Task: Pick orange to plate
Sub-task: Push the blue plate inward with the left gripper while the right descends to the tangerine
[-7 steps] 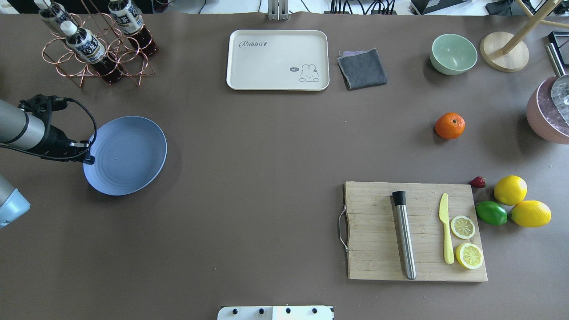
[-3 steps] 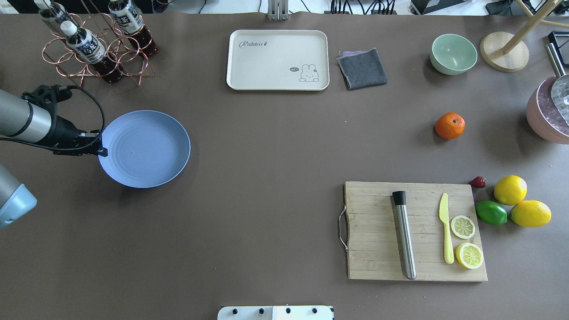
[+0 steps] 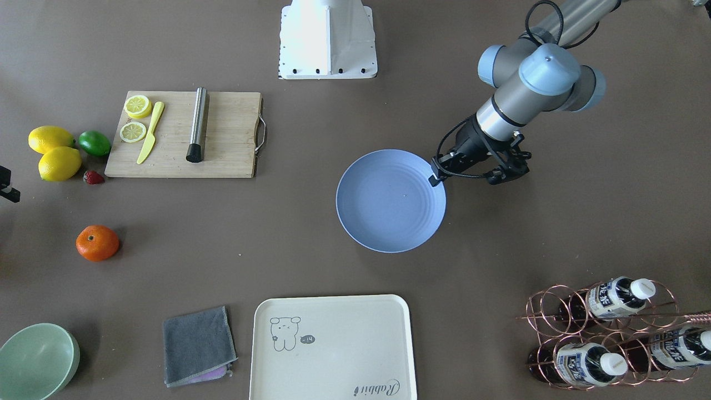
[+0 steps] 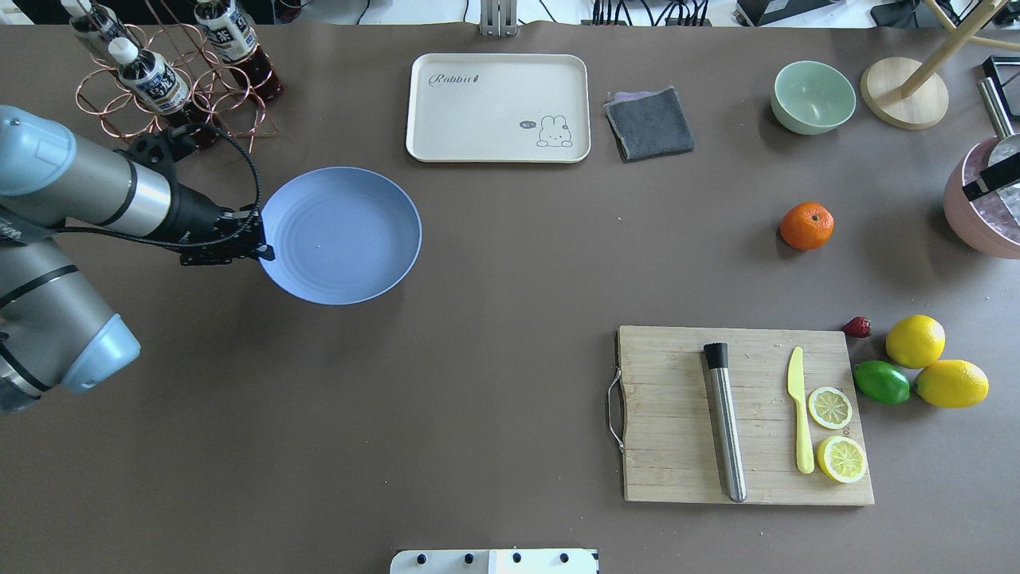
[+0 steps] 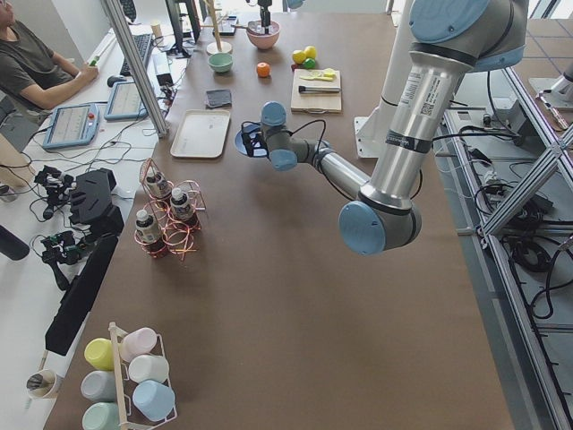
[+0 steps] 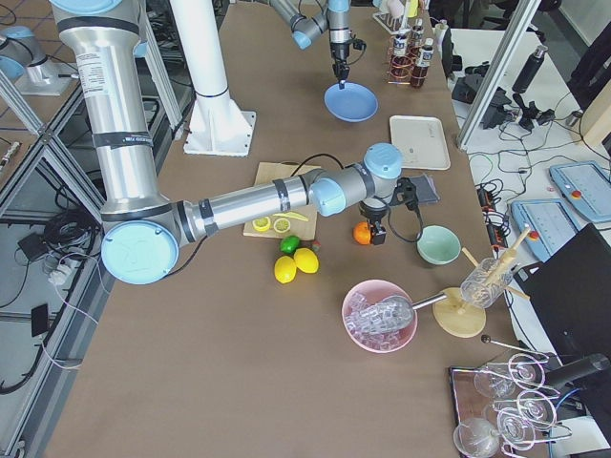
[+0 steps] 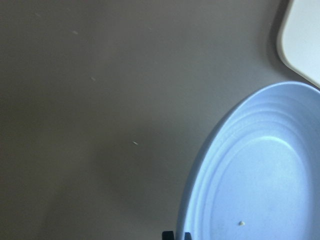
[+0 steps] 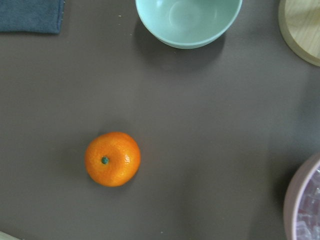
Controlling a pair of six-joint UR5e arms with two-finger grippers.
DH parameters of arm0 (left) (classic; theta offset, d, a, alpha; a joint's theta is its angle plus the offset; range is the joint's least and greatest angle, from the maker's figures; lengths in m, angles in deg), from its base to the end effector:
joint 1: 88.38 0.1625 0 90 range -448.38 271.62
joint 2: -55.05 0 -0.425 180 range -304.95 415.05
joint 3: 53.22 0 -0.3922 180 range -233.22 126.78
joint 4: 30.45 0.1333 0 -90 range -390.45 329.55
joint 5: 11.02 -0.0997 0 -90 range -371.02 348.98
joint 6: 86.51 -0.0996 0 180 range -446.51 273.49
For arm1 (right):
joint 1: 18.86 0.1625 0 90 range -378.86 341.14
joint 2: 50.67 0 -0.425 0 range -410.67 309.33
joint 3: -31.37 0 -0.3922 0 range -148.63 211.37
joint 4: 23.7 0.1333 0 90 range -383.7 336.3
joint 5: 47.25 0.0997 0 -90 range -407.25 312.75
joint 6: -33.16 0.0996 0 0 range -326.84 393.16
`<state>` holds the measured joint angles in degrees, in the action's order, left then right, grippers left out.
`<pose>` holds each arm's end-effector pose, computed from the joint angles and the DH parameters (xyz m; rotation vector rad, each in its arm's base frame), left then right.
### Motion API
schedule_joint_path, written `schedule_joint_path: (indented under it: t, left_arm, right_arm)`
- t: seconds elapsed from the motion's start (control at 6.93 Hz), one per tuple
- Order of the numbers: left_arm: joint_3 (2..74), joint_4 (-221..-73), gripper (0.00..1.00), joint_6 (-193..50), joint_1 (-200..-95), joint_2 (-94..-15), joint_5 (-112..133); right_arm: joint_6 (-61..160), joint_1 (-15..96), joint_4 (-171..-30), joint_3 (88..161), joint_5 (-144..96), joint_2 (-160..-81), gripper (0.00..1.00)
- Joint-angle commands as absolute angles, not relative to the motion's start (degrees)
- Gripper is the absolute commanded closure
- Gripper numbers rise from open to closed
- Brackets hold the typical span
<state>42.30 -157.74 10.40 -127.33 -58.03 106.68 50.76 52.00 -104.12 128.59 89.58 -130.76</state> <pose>0.4369 -0.4651 0.3108 -0.1016 1.2070 -0.4236 -0.1288 -0.5561 0.4817 0.1646 -0.9003 -0.2154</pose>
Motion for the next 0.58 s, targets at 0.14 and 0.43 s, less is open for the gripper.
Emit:
schedule_joint_path:
  t: [0.14, 0.43]
  left_arm:
    - [41.01, -156.75, 1.00, 14.65, -115.92, -63.25, 95.79]
    - [38.98, -156.84, 1.00, 14.57, -114.41, -64.13, 95.16]
  right_arm:
    - [60.65, 44.27, -104.12, 127.71, 85.57, -125.92, 0.00]
    - [60.85, 41.01, -100.64, 122.55, 80.39, -125.38, 0.00]
